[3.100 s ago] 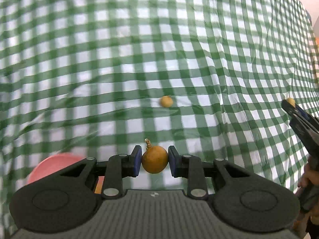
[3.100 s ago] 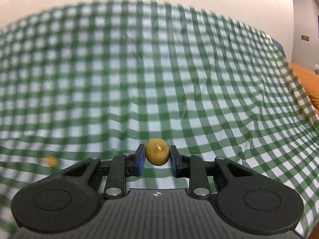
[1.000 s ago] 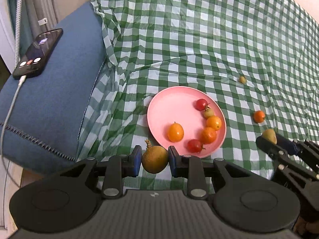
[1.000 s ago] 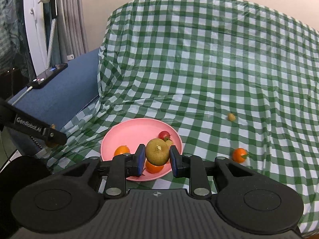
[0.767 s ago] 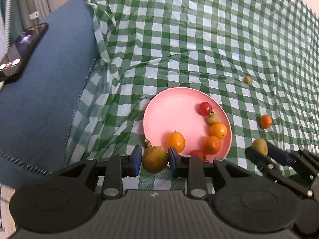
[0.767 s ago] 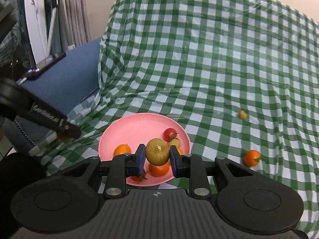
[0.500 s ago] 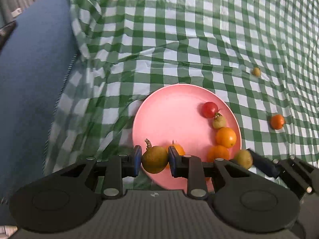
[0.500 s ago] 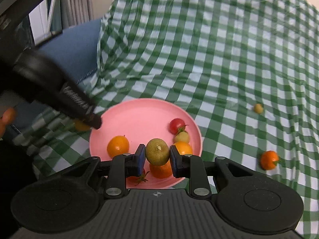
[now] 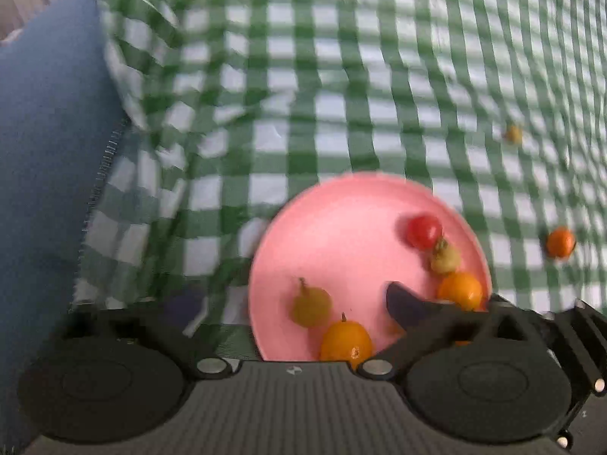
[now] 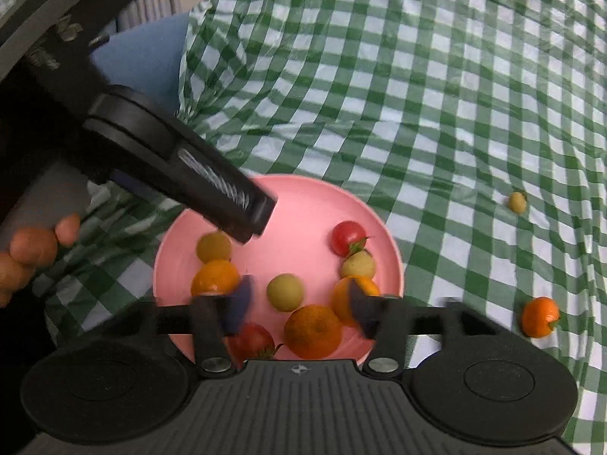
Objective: Organize fruits
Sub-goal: 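Lower both fruits onto the plate and open both tools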
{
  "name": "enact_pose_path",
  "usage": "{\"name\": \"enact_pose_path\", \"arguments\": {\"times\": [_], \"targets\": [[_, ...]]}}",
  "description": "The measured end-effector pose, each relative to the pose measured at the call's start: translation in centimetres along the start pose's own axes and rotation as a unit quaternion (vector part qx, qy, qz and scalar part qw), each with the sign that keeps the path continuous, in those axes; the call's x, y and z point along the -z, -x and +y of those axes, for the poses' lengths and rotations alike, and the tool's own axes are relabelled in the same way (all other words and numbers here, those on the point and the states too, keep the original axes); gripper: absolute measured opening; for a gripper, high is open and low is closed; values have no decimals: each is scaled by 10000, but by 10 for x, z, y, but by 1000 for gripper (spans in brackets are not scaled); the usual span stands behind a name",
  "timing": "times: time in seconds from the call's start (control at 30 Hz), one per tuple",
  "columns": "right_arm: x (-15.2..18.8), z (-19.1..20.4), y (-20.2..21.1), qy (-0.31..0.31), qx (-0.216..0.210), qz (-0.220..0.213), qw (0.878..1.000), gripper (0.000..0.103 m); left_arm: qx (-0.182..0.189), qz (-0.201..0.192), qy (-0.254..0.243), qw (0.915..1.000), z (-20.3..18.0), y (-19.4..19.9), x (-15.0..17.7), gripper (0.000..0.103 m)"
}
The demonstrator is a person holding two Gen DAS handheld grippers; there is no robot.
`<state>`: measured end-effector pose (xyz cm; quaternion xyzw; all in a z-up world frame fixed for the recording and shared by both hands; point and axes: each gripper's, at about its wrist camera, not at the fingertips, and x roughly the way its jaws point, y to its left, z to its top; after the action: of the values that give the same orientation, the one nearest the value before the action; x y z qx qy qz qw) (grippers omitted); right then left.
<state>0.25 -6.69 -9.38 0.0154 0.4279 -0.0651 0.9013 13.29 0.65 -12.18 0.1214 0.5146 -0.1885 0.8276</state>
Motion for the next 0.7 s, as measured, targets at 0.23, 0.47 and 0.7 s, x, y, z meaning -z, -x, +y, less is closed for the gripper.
{"name": "enact_pose_path", "arguments": {"times": [0.23,0.47,0.7], "targets": [[14,3,54,-336,-28,-42,9994,94,-103,51,381,9992,24,50,36,103],[28,10,105,-755,76,-161,9970,97,-586,128,676,9959,34,100,94,103],[28,27,159,-389,457,-857,9945,99,-561,-347,624,9959,23,145,125,103]]}}
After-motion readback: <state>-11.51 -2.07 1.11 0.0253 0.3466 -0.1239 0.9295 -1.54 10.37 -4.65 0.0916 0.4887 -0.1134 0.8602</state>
